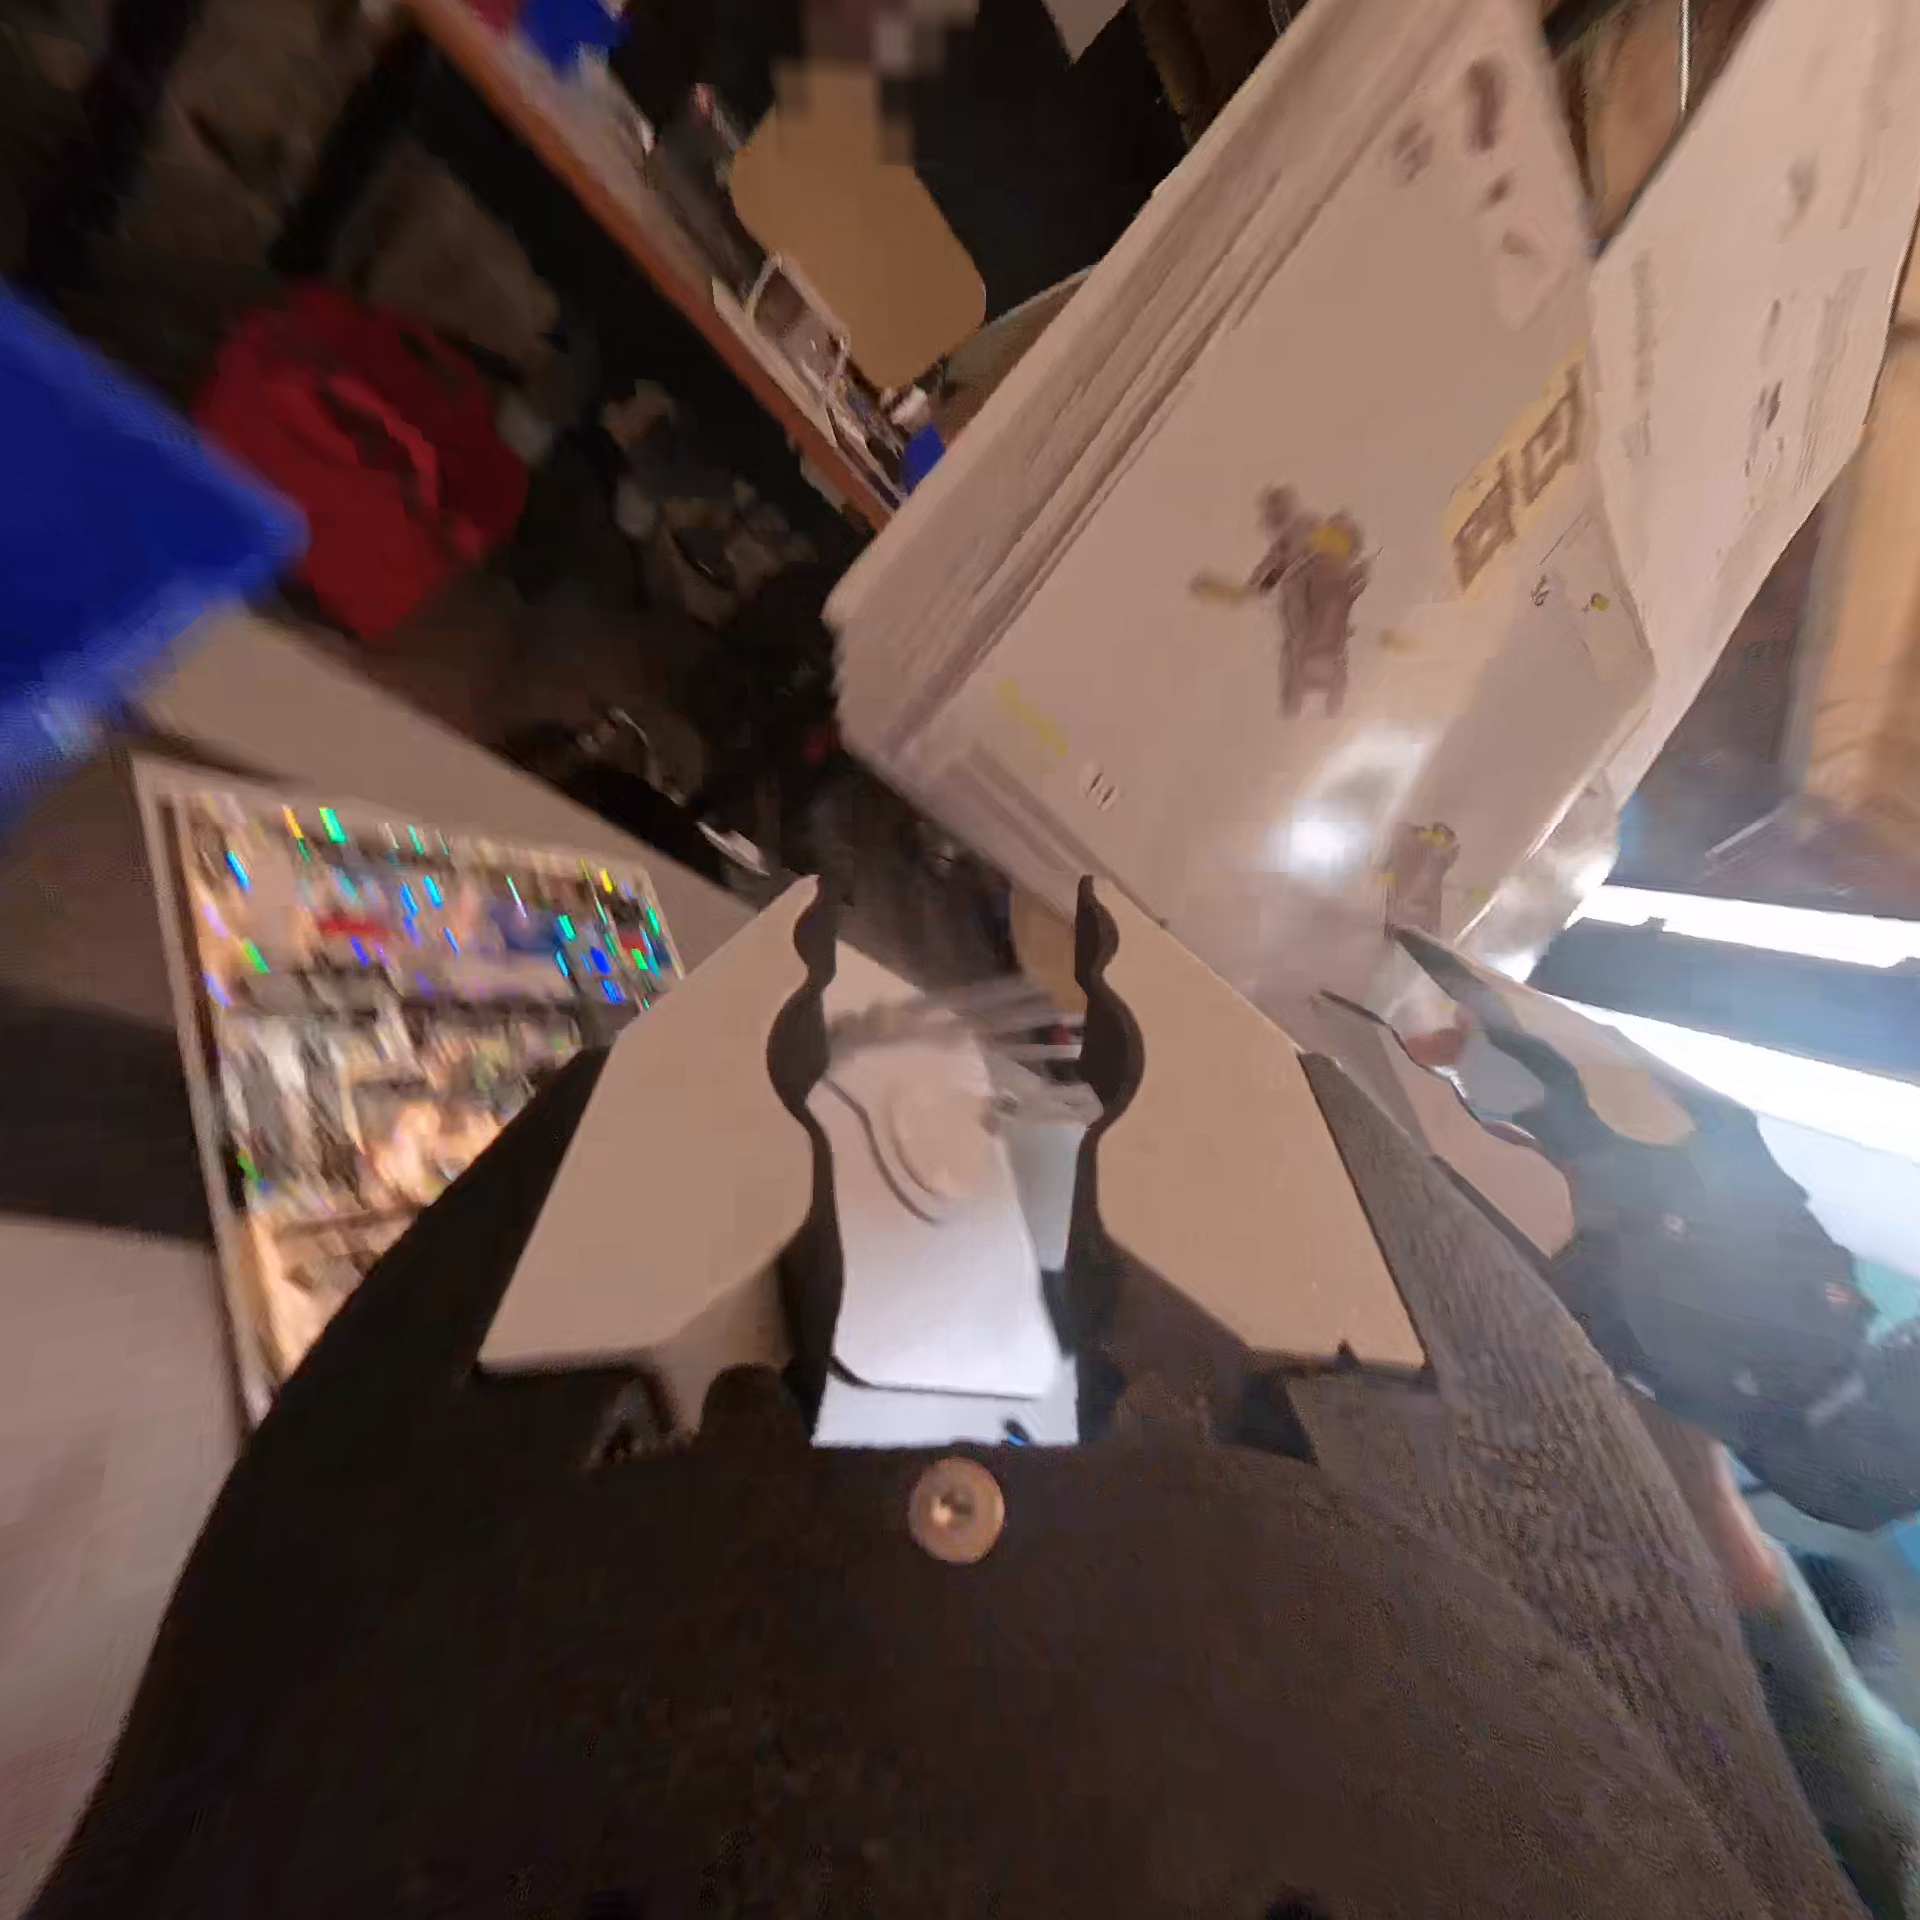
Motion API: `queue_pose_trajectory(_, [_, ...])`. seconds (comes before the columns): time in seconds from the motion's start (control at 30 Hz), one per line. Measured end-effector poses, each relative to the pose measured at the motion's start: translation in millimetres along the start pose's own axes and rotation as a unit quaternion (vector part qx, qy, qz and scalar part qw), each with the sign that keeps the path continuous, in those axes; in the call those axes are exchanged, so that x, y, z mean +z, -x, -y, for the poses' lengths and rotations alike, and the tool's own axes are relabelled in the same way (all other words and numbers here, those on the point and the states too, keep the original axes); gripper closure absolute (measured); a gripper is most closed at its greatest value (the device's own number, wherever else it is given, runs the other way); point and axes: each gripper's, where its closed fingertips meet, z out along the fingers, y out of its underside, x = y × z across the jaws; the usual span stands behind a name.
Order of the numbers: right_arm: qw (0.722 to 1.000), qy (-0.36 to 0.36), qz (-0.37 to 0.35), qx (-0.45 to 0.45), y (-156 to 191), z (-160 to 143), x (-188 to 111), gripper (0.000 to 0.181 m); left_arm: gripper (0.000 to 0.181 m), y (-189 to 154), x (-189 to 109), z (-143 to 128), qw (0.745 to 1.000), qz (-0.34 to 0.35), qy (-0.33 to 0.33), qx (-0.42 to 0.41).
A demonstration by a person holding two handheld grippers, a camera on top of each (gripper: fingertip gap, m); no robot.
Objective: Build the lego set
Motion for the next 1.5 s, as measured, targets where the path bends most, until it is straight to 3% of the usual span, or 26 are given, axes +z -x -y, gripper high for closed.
queue_pose_trajectory(0.1, [1.0,0.002,0.004,0.005,1,0,2,0.142,0.125,16,12,-56,0.99,-0.036,0.034,-0.134])
queue_pose_trajectory(0.2, [1.0,0.002,0.007,0.007,0,0,1,0.142,0.119,13,27,-77,0.966,-0.093,0.017,-0.241])
queue_pose_trajectory(0.3, [1.0,0.003,0.011,0.004,1,-1,-1,0.142,0.144,1,38,-73,0.952,-0.148,-0.013,-0.269])
queue_pose_trajectory(0.37, [1.0,0.004,0.019,0.005,3,-2,-1,0.142,0.168,1,39,-63,0.954,-0.155,-0.042,-0.252])
queue_pose_trajectory(0.4, [1.0,0.004,0.021,0.006,3,-3,-1,0.142,0.171,-1,37,-58,0.956,-0.159,-0.051,-0.24])
queue_pose_trajectory(0.57, [0.999,0.001,0.027,0.028,2,-3,0,0.144,0.175,-28,20,-32,0.979,-0.129,-0.093,-0.129])
queue_pose_trajectory(0.63, [0.999,0.002,0.029,0.033,3,-3,0,0.144,0.176,-46,18,-24,0.991,-0.1,-0.092,-0.021])
queue_pose_trajectory(0.73, [0.999,0.004,0.036,0.039,5,-2,1,0.144,0.176,-74,27,-16,0.986,-0.076,-0.056,0.137])
queue_pose_trajectory(0.83, [0.998,0.003,0.046,0.05,6,-2,1,0.144,0.177,-102,46,-23,0.961,-0.08,0.008,0.265])
queue_pose_trajectory(0.97, [0.997,-0.003,0.048,0.064,5,-2,2,0.145,0.178,-132,70,-57,0.892,-0.074,0.094,0.436])
queue_pose_trajectory(1.1, [0.995,-0.003,0.06,0.077,5,-2,-1,0.144,0.181,-129,84,-97,0.837,-0.061,0.157,0.52])
queue_pose_trajectory(1.3, [0.987,-0.044,0.075,0.132,3,-5,-25,0.137,0.17,-122,74,-104,0.843,-0.056,0.117,0.522])
queue_pose_trajectory(1.5, [0.973,-0.075,0.056,0.211,-9,-41,-65,0.135,0.173,-100,74,-109,0.813,-0.011,0.11,0.571])
